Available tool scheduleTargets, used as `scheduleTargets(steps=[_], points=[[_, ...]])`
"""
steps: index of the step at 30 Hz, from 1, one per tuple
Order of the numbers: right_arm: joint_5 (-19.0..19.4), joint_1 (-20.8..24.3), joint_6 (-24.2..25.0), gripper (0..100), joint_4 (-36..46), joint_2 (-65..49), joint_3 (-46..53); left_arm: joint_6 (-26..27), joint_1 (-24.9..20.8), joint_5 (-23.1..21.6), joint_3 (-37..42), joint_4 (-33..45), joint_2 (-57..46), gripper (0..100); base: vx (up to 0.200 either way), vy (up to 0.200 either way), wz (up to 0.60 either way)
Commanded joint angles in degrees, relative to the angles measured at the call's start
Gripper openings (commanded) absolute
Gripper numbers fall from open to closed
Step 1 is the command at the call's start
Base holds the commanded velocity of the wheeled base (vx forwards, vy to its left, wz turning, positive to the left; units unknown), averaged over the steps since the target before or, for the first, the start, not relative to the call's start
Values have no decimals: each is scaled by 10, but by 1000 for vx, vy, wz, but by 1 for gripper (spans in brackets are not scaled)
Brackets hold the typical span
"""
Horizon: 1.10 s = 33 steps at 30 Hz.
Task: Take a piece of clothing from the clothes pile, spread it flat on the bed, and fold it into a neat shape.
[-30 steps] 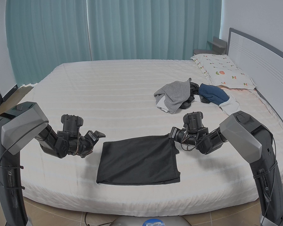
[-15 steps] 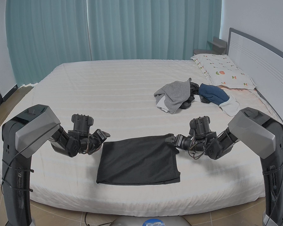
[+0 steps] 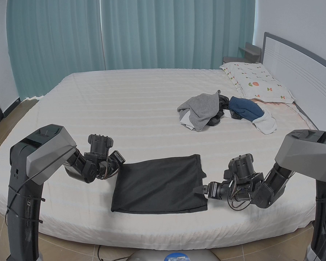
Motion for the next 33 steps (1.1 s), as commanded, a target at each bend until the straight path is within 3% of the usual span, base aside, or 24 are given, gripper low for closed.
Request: scheduleTargets(steps=[1,3,4,30,31,33], points=[[1,12,-1,100,-2,-12,17,-10,2,2,-1,-2,1,0,0,0,0],[1,12,-1,100,-1,-12,17,-13,2,2,-1,-2,1,0,0,0,0],[1,13,0,0,-1,-12,18,-15,2,3,-1,-2,0,0,0,0,0],[-1,16,-12,0,0,-45,77,-38,2,-4,2,-3,-15,0,0,0,0],[-1,19,-17,100,0,-45,83,-48,3,-6,2,-3,-19,0,0,0,0],[-1,20,-26,100,1,-45,87,-52,4,-6,2,-3,-22,0,0,0,0]])
